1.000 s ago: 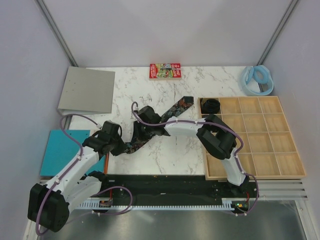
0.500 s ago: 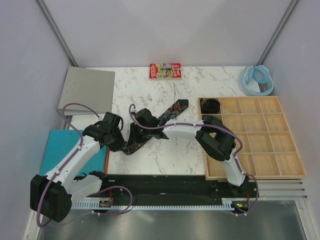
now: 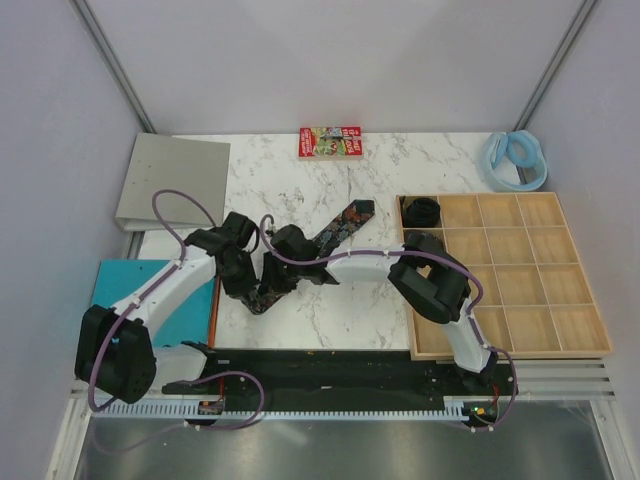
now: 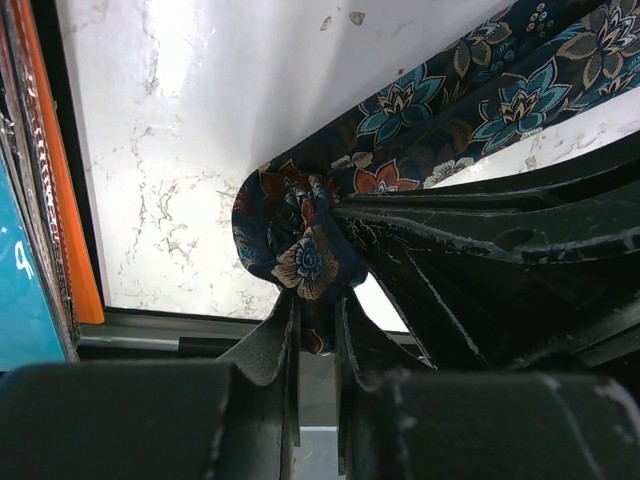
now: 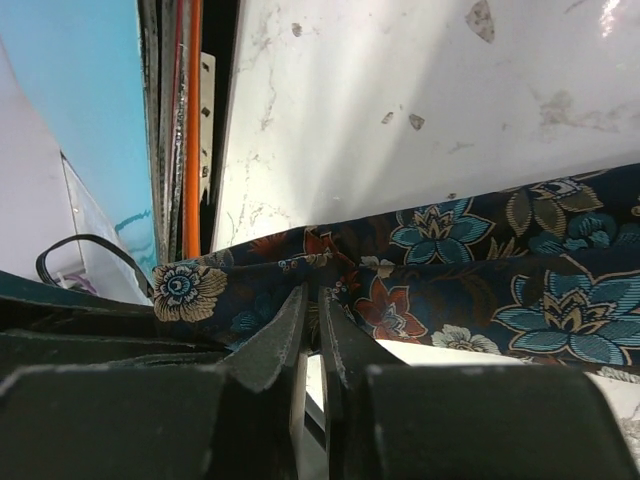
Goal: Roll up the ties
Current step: Roll the tie at the center of the board.
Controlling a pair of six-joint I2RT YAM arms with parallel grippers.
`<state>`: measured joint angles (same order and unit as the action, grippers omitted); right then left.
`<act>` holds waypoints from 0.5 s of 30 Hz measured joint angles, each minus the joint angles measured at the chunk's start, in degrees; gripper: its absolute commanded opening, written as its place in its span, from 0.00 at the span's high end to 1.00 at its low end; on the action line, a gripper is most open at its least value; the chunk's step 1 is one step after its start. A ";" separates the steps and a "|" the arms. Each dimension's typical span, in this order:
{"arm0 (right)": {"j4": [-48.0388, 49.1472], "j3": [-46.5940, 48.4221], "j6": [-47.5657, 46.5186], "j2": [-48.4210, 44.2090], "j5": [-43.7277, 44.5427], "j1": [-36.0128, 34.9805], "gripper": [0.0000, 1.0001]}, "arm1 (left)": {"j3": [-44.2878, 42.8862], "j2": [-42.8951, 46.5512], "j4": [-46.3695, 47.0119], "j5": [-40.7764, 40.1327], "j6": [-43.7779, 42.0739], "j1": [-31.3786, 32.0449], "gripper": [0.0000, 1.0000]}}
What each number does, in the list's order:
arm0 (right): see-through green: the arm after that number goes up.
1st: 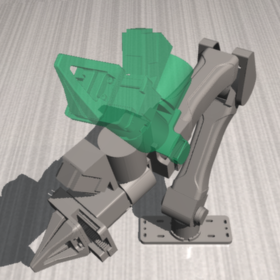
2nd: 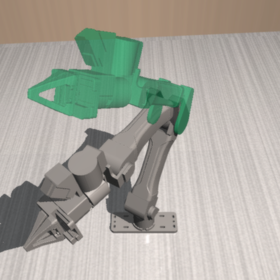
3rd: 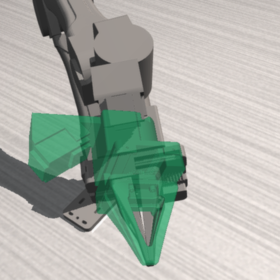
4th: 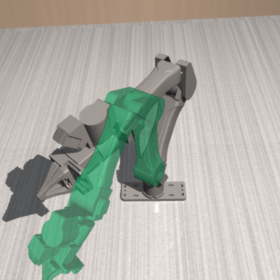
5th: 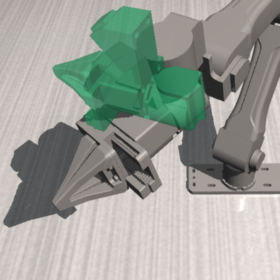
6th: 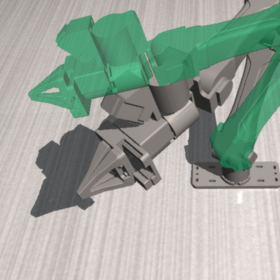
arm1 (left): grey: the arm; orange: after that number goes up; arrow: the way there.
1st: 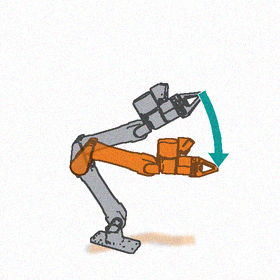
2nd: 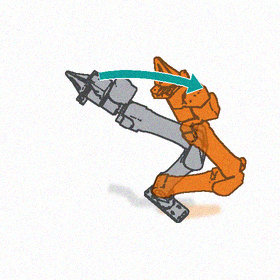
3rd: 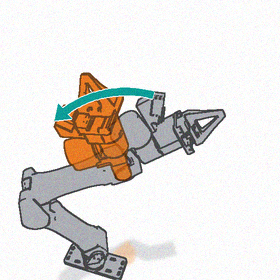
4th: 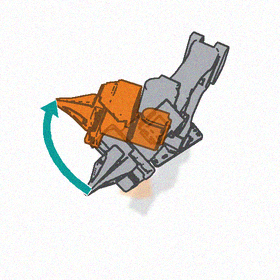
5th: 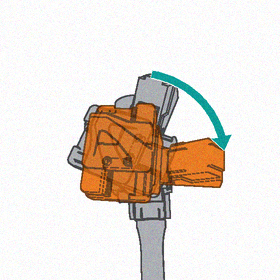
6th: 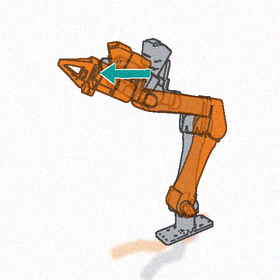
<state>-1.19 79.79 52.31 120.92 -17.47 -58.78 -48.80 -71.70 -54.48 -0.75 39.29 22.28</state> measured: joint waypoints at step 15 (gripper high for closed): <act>-0.31 -2.71 0.31 0.00 1.73 0.52 0.81 | -8.04 -13.14 -2.67 -2.16 -0.79 5.57 0.98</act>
<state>-1.50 77.08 52.62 120.92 -15.75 -58.26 -56.84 -84.84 -57.14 -2.92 38.50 27.86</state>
